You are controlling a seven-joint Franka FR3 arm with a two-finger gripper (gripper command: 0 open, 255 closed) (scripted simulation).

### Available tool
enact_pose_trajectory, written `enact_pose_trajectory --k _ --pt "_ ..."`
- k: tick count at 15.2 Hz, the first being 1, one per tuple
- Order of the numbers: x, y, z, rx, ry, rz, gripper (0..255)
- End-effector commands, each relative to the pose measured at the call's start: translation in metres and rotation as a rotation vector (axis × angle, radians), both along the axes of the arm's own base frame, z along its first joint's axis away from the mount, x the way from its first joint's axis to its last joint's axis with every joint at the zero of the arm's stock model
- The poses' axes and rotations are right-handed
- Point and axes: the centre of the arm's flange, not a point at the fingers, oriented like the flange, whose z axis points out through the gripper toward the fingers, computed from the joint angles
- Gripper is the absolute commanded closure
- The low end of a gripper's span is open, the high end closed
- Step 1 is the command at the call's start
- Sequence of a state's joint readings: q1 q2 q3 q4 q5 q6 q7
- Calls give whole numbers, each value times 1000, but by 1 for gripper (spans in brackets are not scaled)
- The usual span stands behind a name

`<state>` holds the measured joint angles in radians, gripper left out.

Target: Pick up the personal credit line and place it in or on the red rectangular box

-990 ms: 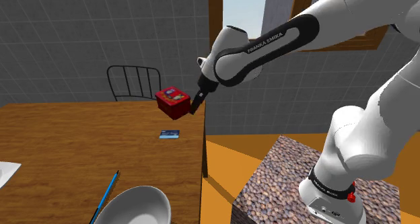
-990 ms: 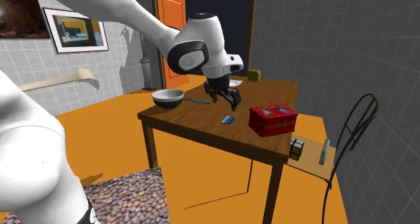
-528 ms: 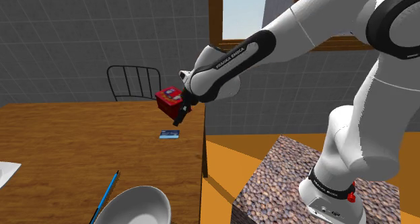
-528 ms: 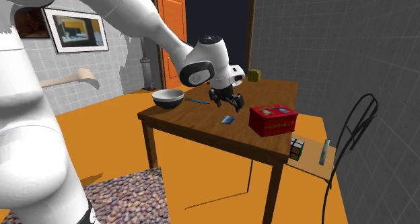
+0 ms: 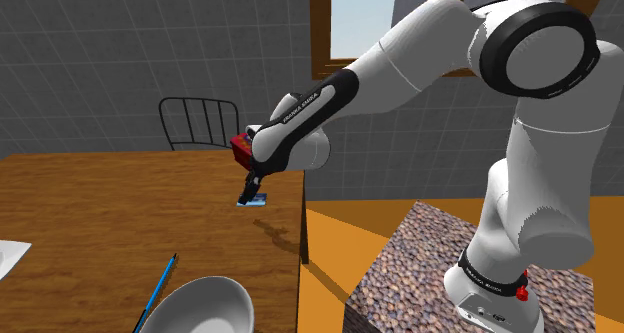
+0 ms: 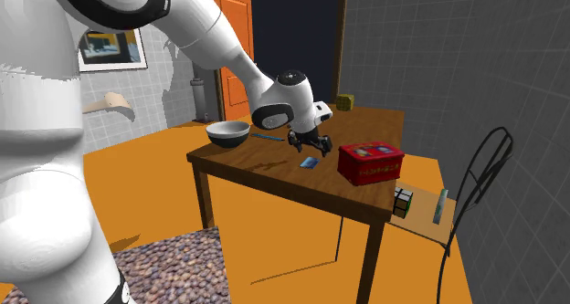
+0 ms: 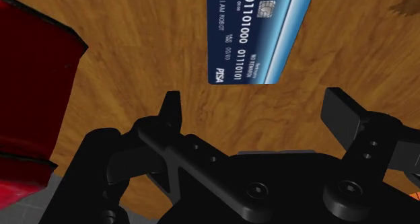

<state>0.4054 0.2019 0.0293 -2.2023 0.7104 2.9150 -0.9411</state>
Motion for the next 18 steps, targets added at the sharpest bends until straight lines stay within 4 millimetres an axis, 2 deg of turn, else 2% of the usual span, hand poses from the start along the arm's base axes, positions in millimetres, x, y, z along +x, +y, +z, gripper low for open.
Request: enact_pose_trajectory --k 1,4,11,12,18 --pt "5 4 -8 0 -1 1 0" --pt "11 9 -20 0 -1 1 0" --pt "11 9 -20 0 -1 1 0" --pt "11 9 -20 0 -1 1 255" --pt "11 9 -20 0 -1 1 255"
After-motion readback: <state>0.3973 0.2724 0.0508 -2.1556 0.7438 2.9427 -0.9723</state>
